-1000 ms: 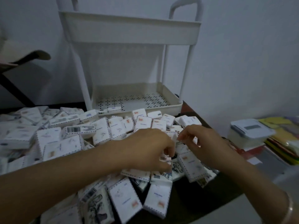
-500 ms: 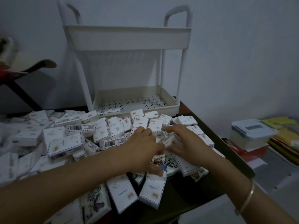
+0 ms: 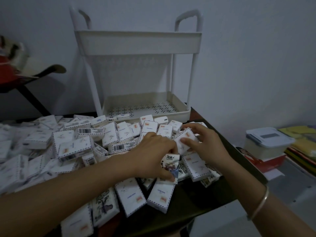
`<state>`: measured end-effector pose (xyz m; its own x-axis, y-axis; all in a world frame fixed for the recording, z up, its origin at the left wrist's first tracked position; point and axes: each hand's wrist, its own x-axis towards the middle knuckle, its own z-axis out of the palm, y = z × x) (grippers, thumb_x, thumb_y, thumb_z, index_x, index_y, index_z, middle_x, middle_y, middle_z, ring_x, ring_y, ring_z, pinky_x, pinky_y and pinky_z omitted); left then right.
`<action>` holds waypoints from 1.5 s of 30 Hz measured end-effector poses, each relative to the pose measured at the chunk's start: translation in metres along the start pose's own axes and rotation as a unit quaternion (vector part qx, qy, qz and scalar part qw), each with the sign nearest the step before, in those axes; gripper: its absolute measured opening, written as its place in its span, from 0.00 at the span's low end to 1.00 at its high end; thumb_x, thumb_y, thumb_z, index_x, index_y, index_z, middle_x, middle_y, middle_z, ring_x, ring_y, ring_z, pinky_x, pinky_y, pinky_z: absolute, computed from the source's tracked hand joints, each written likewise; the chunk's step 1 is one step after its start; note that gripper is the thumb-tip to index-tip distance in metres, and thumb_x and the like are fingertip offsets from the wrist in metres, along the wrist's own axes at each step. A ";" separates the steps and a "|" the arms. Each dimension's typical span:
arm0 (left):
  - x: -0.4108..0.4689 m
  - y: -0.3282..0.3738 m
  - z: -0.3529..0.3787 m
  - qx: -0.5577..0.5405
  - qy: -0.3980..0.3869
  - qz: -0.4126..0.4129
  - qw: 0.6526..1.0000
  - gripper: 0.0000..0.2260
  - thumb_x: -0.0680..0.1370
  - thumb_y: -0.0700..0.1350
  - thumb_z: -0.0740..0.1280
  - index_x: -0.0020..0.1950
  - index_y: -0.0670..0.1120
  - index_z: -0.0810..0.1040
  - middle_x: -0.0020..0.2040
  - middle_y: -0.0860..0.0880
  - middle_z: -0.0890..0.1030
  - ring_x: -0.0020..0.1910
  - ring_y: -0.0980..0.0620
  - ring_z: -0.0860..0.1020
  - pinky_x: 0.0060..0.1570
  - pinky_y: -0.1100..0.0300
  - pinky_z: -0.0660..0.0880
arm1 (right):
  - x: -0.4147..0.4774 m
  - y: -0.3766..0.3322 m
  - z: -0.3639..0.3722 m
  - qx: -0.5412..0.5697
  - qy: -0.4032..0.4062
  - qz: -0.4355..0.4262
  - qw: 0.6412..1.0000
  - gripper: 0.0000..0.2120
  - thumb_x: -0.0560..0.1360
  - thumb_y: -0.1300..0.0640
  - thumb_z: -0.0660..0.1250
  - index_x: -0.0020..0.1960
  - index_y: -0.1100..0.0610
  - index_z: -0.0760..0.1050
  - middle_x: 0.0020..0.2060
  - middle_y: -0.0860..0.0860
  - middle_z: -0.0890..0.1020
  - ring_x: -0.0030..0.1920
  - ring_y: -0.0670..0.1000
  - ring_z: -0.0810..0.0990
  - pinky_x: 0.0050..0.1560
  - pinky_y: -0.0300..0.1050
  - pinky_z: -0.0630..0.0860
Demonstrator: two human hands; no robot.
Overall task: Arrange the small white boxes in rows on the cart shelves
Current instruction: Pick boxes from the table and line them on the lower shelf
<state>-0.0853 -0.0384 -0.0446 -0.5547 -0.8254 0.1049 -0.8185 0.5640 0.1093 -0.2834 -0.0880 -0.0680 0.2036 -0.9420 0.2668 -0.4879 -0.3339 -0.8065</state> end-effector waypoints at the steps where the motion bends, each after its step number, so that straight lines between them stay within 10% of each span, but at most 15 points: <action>1: -0.002 0.001 -0.001 -0.029 0.014 -0.009 0.999 0.24 0.66 0.62 0.74 0.54 0.55 0.68 0.50 0.57 0.73 0.48 0.56 0.71 0.56 0.60 0.66 | -0.002 -0.001 0.000 0.005 -0.001 -0.002 1.000 0.20 0.72 0.49 0.72 0.63 0.41 0.75 0.61 0.42 0.76 0.58 0.49 0.78 0.55 0.54 0.80; 5: -0.006 0.003 -0.013 -0.108 0.076 -0.027 0.991 0.18 0.71 0.53 0.74 0.52 0.55 0.67 0.48 0.58 0.74 0.43 0.59 0.75 0.41 0.57 0.76 | -0.005 -0.007 -0.002 0.070 -0.031 -0.003 0.997 0.18 0.73 0.55 0.72 0.60 0.41 0.77 0.60 0.44 0.78 0.52 0.48 0.82 0.51 0.51 0.82; 17: -0.018 -0.070 -0.070 -0.258 0.104 -0.128 0.952 0.11 0.75 0.44 0.71 0.52 0.58 0.75 0.50 0.59 0.81 0.48 0.56 0.82 0.49 0.53 0.81 | 0.029 -0.041 0.010 0.138 -0.085 0.003 0.987 0.20 0.78 0.61 0.66 0.67 0.46 0.74 0.55 0.53 0.81 0.46 0.48 0.84 0.45 0.44 0.82; 27: 0.006 -0.167 -0.126 0.006 0.168 -0.162 0.973 0.14 0.75 0.45 0.70 0.57 0.54 0.72 0.47 0.52 0.82 0.42 0.55 0.78 0.41 0.58 0.76 | 0.101 -0.061 0.032 0.112 -0.120 -0.017 0.986 0.23 0.75 0.62 0.69 0.65 0.42 0.74 0.53 0.49 0.82 0.50 0.46 0.83 0.48 0.43 0.82; 37: 0.064 -0.216 -0.106 0.180 0.002 -0.160 0.971 0.16 0.78 0.50 0.67 0.63 0.49 0.70 0.47 0.50 0.77 0.42 0.51 0.73 0.40 0.59 0.67 | 0.159 -0.056 0.058 -0.033 -0.092 -0.098 0.990 0.23 0.74 0.53 0.71 0.64 0.34 0.71 0.50 0.41 0.80 0.48 0.41 0.78 0.50 0.39 0.79; 45: 0.063 -0.228 -0.078 0.184 -0.118 -0.156 0.963 0.15 0.76 0.45 0.68 0.63 0.49 0.72 0.55 0.49 0.78 0.50 0.51 0.73 0.42 0.61 0.63 | 0.201 -0.058 0.093 -0.035 -0.075 -0.113 0.990 0.20 0.72 0.55 0.73 0.61 0.48 0.70 0.52 0.45 0.81 0.51 0.44 0.79 0.53 0.43 0.78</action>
<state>0.0778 -0.2173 0.0143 -0.2554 -0.9607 -0.1088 -0.9242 0.2756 -0.2642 -0.1350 -0.2553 -0.0170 0.4349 -0.8294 0.3507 -0.4716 -0.5415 -0.6959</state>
